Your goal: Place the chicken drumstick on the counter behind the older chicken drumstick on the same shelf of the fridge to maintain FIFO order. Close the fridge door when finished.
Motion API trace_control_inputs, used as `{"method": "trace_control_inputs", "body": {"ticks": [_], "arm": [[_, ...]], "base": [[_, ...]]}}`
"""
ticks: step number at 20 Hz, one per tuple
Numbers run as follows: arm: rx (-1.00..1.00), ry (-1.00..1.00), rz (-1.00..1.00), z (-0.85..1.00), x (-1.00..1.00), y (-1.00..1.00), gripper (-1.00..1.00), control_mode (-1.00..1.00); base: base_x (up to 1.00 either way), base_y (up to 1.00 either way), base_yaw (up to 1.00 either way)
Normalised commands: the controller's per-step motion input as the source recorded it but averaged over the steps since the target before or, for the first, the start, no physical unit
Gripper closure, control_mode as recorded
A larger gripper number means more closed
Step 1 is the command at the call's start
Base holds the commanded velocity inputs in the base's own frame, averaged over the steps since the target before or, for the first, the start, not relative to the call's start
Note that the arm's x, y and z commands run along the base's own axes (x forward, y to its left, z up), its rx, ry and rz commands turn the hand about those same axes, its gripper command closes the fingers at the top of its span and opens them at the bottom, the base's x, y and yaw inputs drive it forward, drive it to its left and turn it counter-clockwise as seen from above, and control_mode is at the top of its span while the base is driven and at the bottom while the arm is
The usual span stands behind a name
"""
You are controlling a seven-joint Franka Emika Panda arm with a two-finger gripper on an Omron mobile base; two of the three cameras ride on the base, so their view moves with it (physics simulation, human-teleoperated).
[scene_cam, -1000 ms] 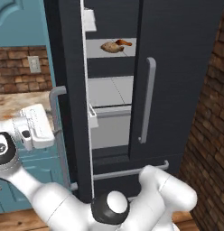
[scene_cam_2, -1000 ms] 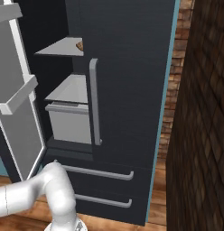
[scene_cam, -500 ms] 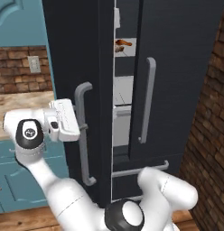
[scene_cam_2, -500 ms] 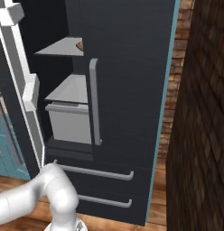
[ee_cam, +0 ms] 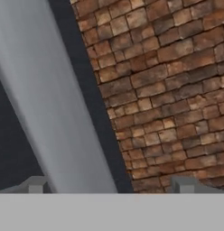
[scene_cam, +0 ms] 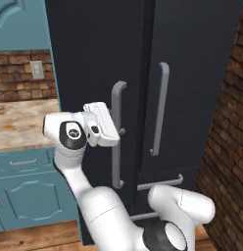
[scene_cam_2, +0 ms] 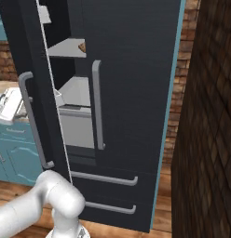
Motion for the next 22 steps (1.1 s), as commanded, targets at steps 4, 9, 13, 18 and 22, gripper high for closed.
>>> {"method": "trace_control_inputs", "body": {"ticks": [4,9,13,18,22], "arm": [[0.03,-0.04,0.01,0.16,0.40,-0.73,-1.00,-1.00],[0.04,-0.12,0.10,0.14,0.45,-0.62,-1.00,-1.00],[0.07,-0.20,0.17,0.16,0.56,-0.26,-1.00,-1.00],[0.09,-0.19,0.23,0.08,0.64,-0.15,-1.00,-1.00],[0.10,-0.17,0.25,0.00,0.67,-0.16,-1.00,-1.00]], "base": [[0.00,0.00,0.00],[0.00,0.00,0.00],[0.00,0.00,0.00],[0.00,0.00,0.00],[0.00,0.00,0.00]]}}
